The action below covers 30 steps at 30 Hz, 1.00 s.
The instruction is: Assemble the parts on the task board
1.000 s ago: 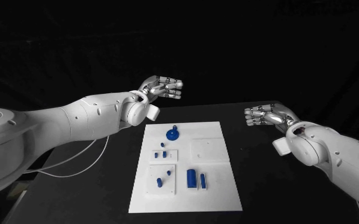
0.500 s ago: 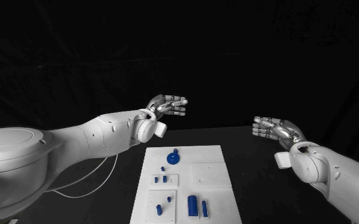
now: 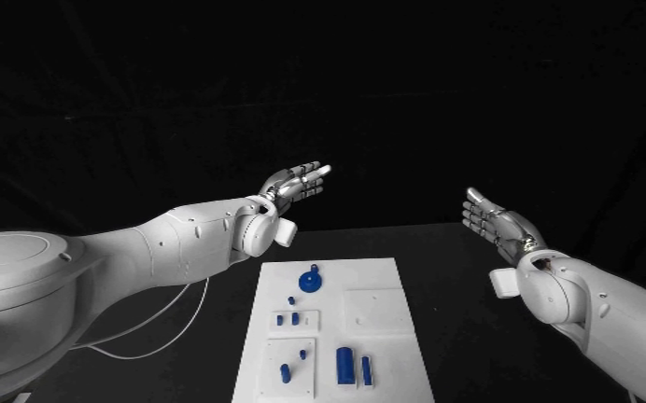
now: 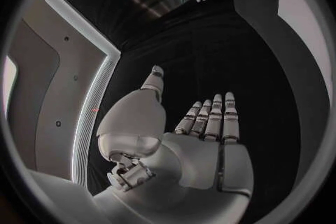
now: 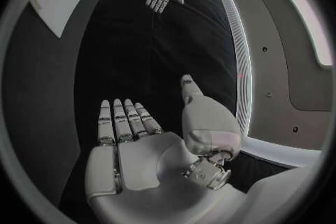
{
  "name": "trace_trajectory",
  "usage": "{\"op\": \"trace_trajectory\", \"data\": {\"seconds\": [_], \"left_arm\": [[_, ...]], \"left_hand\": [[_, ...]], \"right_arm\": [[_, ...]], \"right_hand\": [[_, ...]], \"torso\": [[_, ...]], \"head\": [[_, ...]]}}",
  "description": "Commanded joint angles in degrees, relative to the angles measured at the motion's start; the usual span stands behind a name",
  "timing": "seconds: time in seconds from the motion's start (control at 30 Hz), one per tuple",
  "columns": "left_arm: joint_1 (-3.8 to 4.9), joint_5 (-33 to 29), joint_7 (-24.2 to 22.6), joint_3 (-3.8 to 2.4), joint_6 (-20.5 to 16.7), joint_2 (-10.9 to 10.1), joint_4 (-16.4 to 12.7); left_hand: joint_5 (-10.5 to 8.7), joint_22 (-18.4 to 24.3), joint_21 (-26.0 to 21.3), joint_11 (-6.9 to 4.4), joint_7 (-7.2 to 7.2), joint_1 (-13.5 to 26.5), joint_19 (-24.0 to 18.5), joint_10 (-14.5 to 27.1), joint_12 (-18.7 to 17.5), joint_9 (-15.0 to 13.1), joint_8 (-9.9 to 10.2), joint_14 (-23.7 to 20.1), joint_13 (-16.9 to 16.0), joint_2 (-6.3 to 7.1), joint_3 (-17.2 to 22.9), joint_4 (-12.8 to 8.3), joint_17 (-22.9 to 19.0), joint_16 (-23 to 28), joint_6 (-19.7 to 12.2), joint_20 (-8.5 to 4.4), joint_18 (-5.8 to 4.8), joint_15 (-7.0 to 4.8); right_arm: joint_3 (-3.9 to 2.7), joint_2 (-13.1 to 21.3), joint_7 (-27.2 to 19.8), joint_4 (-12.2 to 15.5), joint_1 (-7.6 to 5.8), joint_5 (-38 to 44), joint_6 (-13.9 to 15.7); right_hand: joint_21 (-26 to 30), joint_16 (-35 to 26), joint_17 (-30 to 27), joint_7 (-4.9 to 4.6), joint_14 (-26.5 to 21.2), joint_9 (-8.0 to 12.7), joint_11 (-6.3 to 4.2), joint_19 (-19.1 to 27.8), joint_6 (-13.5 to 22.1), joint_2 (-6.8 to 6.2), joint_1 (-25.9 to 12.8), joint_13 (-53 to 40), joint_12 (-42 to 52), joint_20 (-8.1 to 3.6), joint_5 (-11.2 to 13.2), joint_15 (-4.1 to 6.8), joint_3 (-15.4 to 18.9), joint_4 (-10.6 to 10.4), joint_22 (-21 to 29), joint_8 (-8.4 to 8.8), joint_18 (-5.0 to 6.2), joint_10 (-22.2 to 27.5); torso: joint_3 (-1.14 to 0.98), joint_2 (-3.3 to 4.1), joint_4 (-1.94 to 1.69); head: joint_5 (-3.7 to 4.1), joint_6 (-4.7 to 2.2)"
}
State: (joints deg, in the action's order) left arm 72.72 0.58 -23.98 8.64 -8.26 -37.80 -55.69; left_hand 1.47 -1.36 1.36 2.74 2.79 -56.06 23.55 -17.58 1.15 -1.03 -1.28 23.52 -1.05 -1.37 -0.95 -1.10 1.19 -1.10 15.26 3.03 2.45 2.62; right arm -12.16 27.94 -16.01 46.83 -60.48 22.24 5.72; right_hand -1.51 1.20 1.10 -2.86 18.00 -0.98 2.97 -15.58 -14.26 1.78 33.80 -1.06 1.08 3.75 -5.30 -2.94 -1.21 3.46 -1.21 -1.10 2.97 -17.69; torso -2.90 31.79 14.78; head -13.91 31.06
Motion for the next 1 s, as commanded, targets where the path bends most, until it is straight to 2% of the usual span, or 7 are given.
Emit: {"op": "trace_trajectory", "data": {"seconds": [0.03,0.07,0.43,0.5,0.63,0.73,1.0], "left_arm": [[-0.97,-0.1,-0.9,-0.53,-4.3,-0.5,-2.6],[-1.39,-0.1,-1.1,-0.82,-5.4,-0.7,-3.8],[-8.69,-0.4,-4.2,-5.93,-25.3,-4.8,-23.7],[-9.74,-0.5,-4.6,-6.67,-28.2,-5.3,-26.6],[-11.36,-0.5,-5.3,-7.80,-32.6,-6.2,-31.0],[-12.13,-0.6,-5.6,-8.34,-34.7,-6.7,-33.1],[-12.56,-0.6,-5.8,-8.64,-35.9,-6.9,-34.3]], "left_hand": [[-1.47,1.4,-1.4,-2.74,-2.79,56.1,-23.6,17.6,-1.2,1.0,1.3,-23.5,1.0,1.37,1.0,1.1,-1.2,1.1,-15.3,-3.03,-2.45,-2.62],[-1.47,1.4,-1.4,-2.74,-2.79,56.1,-23.6,17.6,-1.2,1.0,1.3,-23.5,1.0,1.37,1.0,1.1,-1.2,1.1,-15.3,-3.03,-2.45,-2.62],[-1.47,1.4,-1.4,-2.74,-2.79,56.1,-23.6,17.6,-1.2,1.0,1.3,-23.5,1.0,1.37,1.0,1.1,-1.2,1.1,-15.3,-3.03,-2.45,-2.62],[-1.47,1.4,-1.4,-2.74,-2.79,56.1,-23.6,17.6,-1.2,1.0,1.3,-23.5,1.0,1.37,1.0,1.1,-1.2,1.1,-15.3,-3.03,-2.45,-2.62],[-1.47,1.4,-1.4,-2.74,-2.79,56.1,-23.6,17.6,-1.2,1.0,1.3,-23.5,1.0,1.37,1.0,1.1,-1.2,1.1,-15.3,-3.03,-2.45,-2.62],[-1.47,1.4,-1.4,-2.74,-2.79,56.1,-23.6,17.6,-1.2,1.0,1.3,-23.5,1.0,1.37,1.0,1.1,-1.2,1.1,-15.3,-3.03,-2.45,-2.62],[-1.47,1.4,-1.4,-2.74,-2.79,56.1,-23.6,17.6,-1.2,1.0,1.3,-23.5,1.0,1.37,1.0,1.1,-1.2,1.1,-15.3,-3.03,-2.45,-2.62]], "right_arm": [[0.65,0.9,-1.6,2.9,0.00,-2.2,3.7],[0.98,1.4,-1.9,4.1,0.01,-2.8,4.7],[6.76,9.3,-8.1,24.3,0.17,-12.8,22.1],[7.80,10.8,-9.2,27.9,0.20,-14.7,25.3],[9.68,13.3,-11.2,34.5,0.25,-17.9,30.9],[10.76,14.8,-12.3,38.2,0.28,-19.8,34.2],[12.15,16.7,-13.8,43.1,0.32,-22.2,38.4]], "right_hand": [[1.5,-1.2,-1.1,2.86,-18.0,1.0,-2.97,15.6,14.3,-1.78,-33.8,1.1,-1.1,-3.75,5.3,2.94,1.2,-3.5,1.2,1.10,-2.97,17.7],[1.5,-1.2,-1.1,2.86,-18.0,1.0,-2.97,15.6,14.3,-1.78,-33.8,1.1,-1.1,-3.75,5.3,2.94,1.2,-3.5,1.2,1.10,-2.97,17.7],[1.5,-1.2,-1.1,2.86,-18.0,1.0,-2.97,15.6,14.3,-1.78,-33.8,1.1,-1.1,-3.75,5.3,2.94,1.2,-3.5,1.2,1.10,-2.97,17.7],[1.5,-1.2,-1.1,2.86,-18.0,1.0,-2.97,15.6,14.3,-1.78,-33.8,1.1,-1.1,-3.75,5.3,2.94,1.2,-3.5,1.2,1.10,-2.97,17.7],[1.5,-1.2,-1.1,2.86,-18.0,1.0,-2.97,15.6,14.3,-1.78,-33.8,1.1,-1.1,-3.75,5.3,2.94,1.2,-3.5,1.2,1.10,-2.97,17.7],[1.5,-1.2,-1.1,2.86,-18.0,1.0,-2.97,15.6,14.3,-1.78,-33.8,1.1,-1.1,-3.75,5.3,2.94,1.2,-3.5,1.2,1.10,-2.97,17.7],[1.5,-1.2,-1.1,2.86,-18.0,1.0,-2.97,15.6,14.3,-1.78,-33.8,1.1,-1.1,-3.75,5.3,2.94,1.2,-3.5,1.2,1.10,-2.97,17.7]], "torso": [[0.41,-0.08,-1.98],[0.52,-0.11,-2.56],[2.31,-0.49,-11.77],[2.52,-0.53,-12.83],[2.80,-0.59,-14.27],[2.89,-0.61,-14.74],[2.90,-0.61,-14.78]], "head": [[1.60,0.43],[2.16,0.56],[11.01,2.63],[12.03,2.87],[13.42,3.20],[13.87,3.30],[13.91,3.31]]}}
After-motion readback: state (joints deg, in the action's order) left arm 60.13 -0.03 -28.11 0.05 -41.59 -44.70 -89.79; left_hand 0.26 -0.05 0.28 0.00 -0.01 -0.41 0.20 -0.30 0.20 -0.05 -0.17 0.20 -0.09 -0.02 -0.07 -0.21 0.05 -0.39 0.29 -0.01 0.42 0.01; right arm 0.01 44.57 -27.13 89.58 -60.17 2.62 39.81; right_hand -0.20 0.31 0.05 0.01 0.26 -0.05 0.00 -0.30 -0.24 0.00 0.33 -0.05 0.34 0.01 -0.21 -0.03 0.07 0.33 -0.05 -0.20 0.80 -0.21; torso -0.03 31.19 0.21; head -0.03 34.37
